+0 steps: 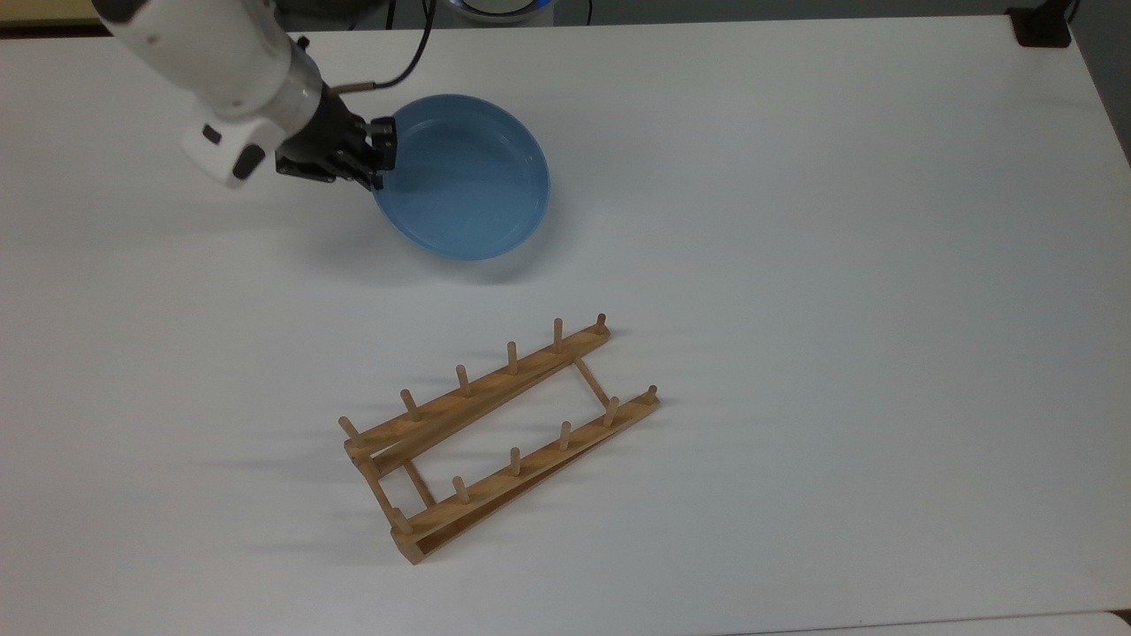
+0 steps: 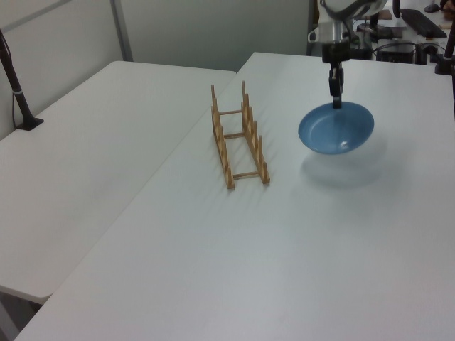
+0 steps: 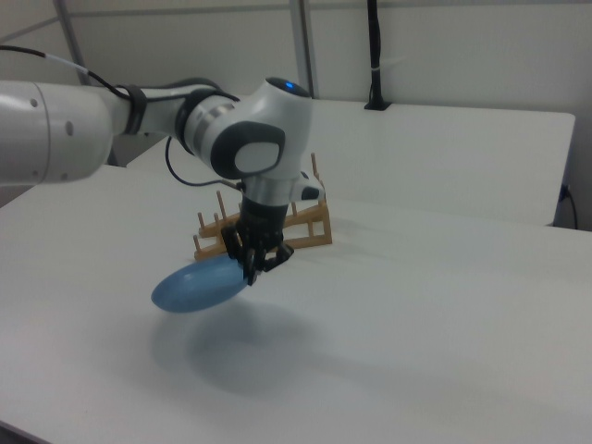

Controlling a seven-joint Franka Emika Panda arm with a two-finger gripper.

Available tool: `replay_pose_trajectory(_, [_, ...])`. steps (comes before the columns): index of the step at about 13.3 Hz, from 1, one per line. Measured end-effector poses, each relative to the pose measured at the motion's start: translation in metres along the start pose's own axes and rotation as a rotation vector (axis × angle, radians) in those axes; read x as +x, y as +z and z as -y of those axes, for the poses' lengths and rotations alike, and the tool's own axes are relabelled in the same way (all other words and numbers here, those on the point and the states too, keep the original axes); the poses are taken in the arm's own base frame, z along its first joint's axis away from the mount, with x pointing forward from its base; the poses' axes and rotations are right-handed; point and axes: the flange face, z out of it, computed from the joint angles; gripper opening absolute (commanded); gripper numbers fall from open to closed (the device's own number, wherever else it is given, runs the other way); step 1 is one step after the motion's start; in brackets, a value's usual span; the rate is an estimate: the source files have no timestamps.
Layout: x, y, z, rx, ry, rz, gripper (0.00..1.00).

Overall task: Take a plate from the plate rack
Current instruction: 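Carry the blue plate up out of the rack and away, then lower the blue plate flat onto the table and open the gripper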

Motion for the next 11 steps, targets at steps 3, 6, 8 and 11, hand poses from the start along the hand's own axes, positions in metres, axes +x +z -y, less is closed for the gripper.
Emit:
replay_pose_trajectory(3, [0.014, 0.035, -0.022, -0.027, -0.001, 0.019, 0.06])
replay_pose_trajectory(6, [0.021, 0.055, -0.033, -0.069, -0.01, 0.046, 0.68])
replay_pose_trajectory(8, [0.018, 0.058, -0.037, -0.103, -0.019, 0.073, 0.91])
replay_pose_trajectory(11, [0.017, 0.057, -0.04, -0.14, -0.022, 0.089, 1.0])
